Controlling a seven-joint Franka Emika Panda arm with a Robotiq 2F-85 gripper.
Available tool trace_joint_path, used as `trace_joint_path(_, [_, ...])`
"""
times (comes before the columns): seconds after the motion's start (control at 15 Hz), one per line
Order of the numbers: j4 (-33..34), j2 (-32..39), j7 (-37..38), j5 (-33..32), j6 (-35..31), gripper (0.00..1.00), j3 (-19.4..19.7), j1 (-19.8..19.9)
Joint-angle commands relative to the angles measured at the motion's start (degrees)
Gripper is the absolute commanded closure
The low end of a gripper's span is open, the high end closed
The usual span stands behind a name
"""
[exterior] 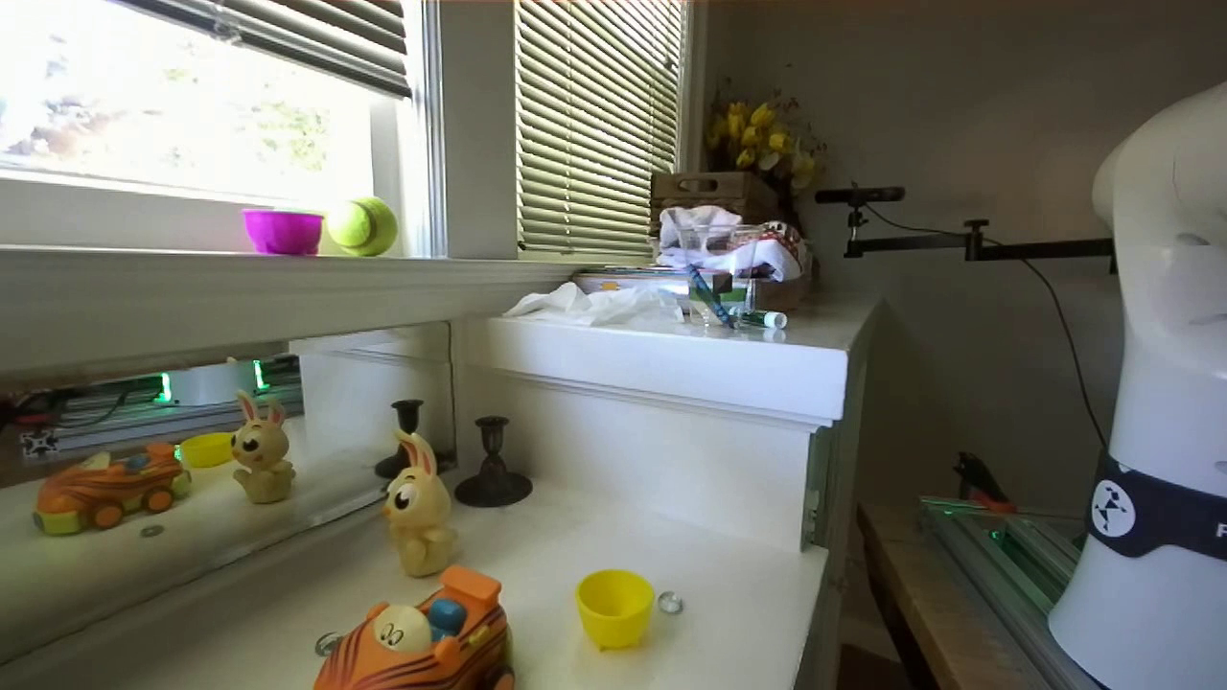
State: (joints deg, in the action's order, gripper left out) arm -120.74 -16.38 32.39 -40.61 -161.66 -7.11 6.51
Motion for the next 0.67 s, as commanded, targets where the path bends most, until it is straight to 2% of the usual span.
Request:
trace_joint_path(0.0, [-9.6,-2.8,-0.8,2.0,-0.4,1.00,1.2,-1.4])
trace_joint_path(0.6, [-21.5,-0.6,-0.2,1.1,-4.8,1.00,1.6,-1.9])
